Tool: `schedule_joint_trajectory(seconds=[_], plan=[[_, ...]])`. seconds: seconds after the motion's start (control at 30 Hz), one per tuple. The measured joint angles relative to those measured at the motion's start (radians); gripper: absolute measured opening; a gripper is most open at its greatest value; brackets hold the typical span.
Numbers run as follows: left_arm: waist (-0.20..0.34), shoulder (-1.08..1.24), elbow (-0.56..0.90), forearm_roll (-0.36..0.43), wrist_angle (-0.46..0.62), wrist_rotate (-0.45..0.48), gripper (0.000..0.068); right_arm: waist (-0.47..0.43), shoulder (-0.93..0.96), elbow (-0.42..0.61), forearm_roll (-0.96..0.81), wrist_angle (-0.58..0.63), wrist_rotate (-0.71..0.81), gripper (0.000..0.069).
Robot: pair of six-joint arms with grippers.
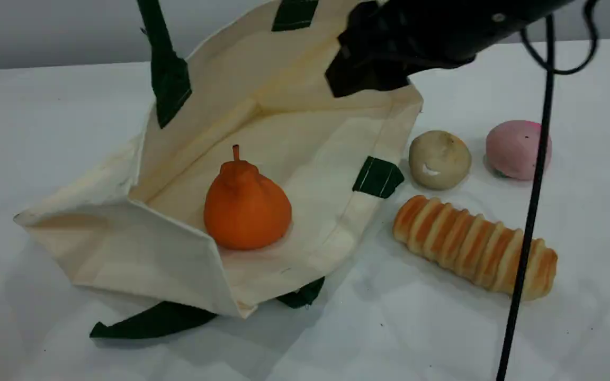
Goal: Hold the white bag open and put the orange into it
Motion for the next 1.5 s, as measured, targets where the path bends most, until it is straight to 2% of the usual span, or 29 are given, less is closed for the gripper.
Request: schedule_joint_trajectory(seconds=[0.17, 0.37, 0.43, 0.53, 0.7, 0.8, 0.93, 1.03, 1.2, 1.27, 1.37, 1.5], plan=[[0.000, 0.000, 0.001, 0.020, 0.008, -0.001, 0.0068, 0.000, -0.093, 0.025, 0.003, -0.043, 0.004, 0.0298], [0.000, 0.000, 0.001, 0.043, 0.016, -0.001, 0.0074, 0.000, -0.226, 0.056, 0.001, -0.049, 0.023, 0.0045], [0.000, 0.000, 0.001, 0.046, 0.034, -0.001, 0.0093, 0.000, -0.268, 0.056, 0.001, -0.049, 0.025, 0.0015], [0.000, 0.000, 0.001, 0.047, 0.056, 0.008, 0.0159, 0.000, -0.330, 0.056, 0.000, -0.049, 0.041, 0.0008], [0.000, 0.000, 0.001, 0.100, 0.096, 0.022, 0.0339, 0.000, -0.397, 0.056, -0.002, -0.050, 0.086, 0.0010], [0.000, 0.000, 0.001, 0.098, 0.140, 0.022, 0.0407, 0.000, -0.411, 0.056, -0.019, -0.044, 0.114, 0.0010], [0.000, -0.001, 0.001, 0.093, 0.164, 0.022, 0.0425, -0.001, -0.411, 0.059, -0.118, 0.010, 0.191, 0.0011], [0.000, -0.001, 0.001, 0.067, 0.163, 0.024, 0.0427, -0.038, -0.410, 0.059, -0.257, 0.072, 0.294, 0.0011], [-0.007, -0.001, 0.001, 0.035, 0.154, 0.030, 0.0427, -0.204, -0.421, 0.040, -0.592, 0.233, 0.545, 0.0013], [-0.029, -0.001, 0.001, 0.007, 0.129, 0.056, 0.0425, -0.282, -0.436, 0.019, -0.737, 0.320, 0.659, 0.0013], [-0.082, -0.001, 0.001, 0.020, 0.112, 0.069, 0.0402, -0.395, -0.486, -0.011, -0.907, 0.451, 0.815, 0.0013], [-0.155, -0.006, 0.002, 0.036, 0.112, 0.055, 0.0355, -0.481, -0.586, -0.019, -1.041, 0.628, 0.952, 0.0013]])
